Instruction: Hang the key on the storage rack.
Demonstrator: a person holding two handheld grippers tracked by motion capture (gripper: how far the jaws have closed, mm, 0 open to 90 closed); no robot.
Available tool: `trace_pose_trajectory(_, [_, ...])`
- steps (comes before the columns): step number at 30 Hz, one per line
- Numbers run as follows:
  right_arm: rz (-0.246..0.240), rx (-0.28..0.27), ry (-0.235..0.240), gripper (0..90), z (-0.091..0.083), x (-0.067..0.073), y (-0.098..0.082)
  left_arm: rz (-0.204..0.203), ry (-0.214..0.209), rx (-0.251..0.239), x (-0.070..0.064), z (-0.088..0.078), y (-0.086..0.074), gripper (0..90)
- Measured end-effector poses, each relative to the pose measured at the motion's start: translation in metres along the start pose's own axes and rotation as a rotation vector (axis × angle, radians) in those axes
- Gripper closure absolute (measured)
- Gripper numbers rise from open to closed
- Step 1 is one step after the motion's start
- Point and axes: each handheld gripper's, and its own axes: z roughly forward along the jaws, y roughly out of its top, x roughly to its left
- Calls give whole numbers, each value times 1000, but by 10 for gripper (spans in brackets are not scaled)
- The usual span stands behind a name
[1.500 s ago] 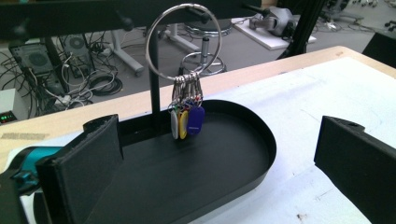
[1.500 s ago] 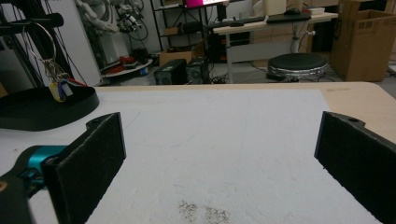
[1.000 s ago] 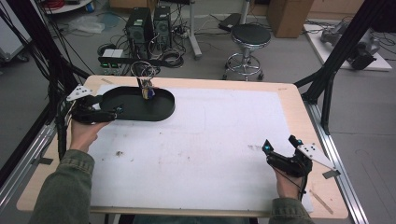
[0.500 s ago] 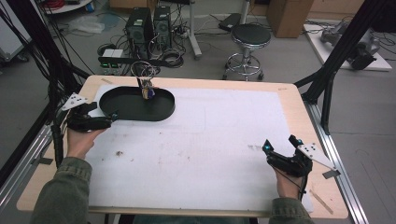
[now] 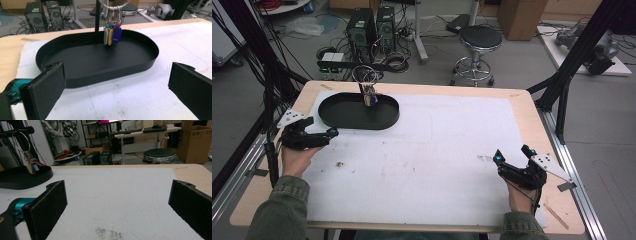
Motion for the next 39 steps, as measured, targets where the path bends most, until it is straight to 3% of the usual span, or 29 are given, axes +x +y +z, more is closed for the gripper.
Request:
trace_pose_trajectory(12, [0, -3, 0, 8, 0, 1, 0, -8, 22, -48, -2, -18, -21, 16])
trace_pose_trajectory(17, [-6, 0, 0, 8, 0, 1, 0, -10, 19, -29, -2, -21, -30, 16])
trace_pose_trajectory(32, [-7, -3, 2, 8, 0, 1, 0, -42, 53, -59, 2, -36, -55, 16])
trace_pose_trajectory(39, [-6, -2, 2, 8, 1, 1, 0, -38, 62, -56, 2, -41, -61, 16])
